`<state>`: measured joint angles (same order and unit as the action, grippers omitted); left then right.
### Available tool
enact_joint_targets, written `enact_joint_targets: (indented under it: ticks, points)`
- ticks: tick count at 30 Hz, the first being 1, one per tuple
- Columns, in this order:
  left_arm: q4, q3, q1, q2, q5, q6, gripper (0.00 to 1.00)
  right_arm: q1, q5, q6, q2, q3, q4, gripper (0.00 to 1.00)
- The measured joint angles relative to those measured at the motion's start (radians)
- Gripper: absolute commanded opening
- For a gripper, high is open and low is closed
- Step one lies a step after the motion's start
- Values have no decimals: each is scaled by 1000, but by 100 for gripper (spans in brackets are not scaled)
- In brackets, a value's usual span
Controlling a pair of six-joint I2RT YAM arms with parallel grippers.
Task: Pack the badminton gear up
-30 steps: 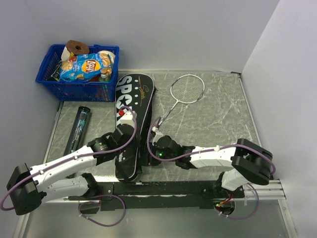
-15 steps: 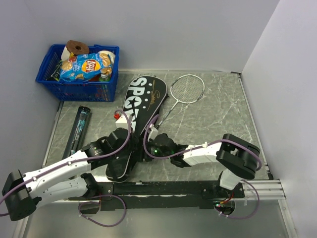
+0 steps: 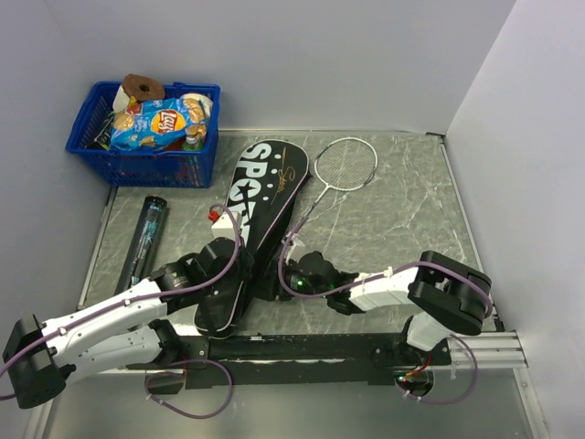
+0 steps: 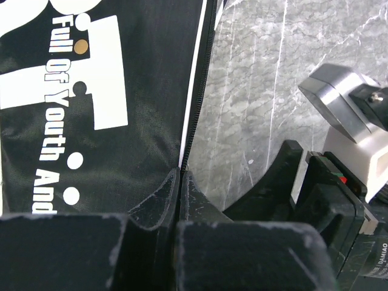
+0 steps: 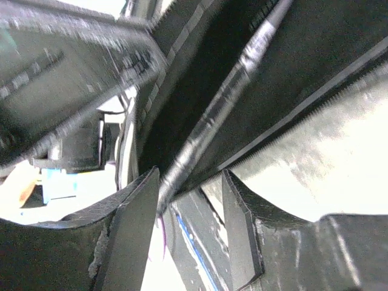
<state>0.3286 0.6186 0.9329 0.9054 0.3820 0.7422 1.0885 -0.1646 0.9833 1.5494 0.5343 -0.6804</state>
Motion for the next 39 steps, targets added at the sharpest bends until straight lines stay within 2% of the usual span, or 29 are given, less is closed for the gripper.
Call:
enact_joint_targets:
  ticks: [6,13,29,32,35,39]
  points:
    - [2,0,0,2,0,0,1,0,-7,37,-3,-66,-64,46]
    - [2,0,0,8,-4,3,1,0,-42,83,70,-72,-199,45]
    - [2,0,0,8,-19,3,1,18,-65,101,179,-20,-268,43]
    - [2,0,0,8,-23,3,1,20,-66,102,214,11,-275,35]
    - [2,0,0,8,-31,3,1,21,-68,106,244,32,-285,21]
    - [1,0,0,8,-49,3,1,22,-72,118,294,57,-311,16]
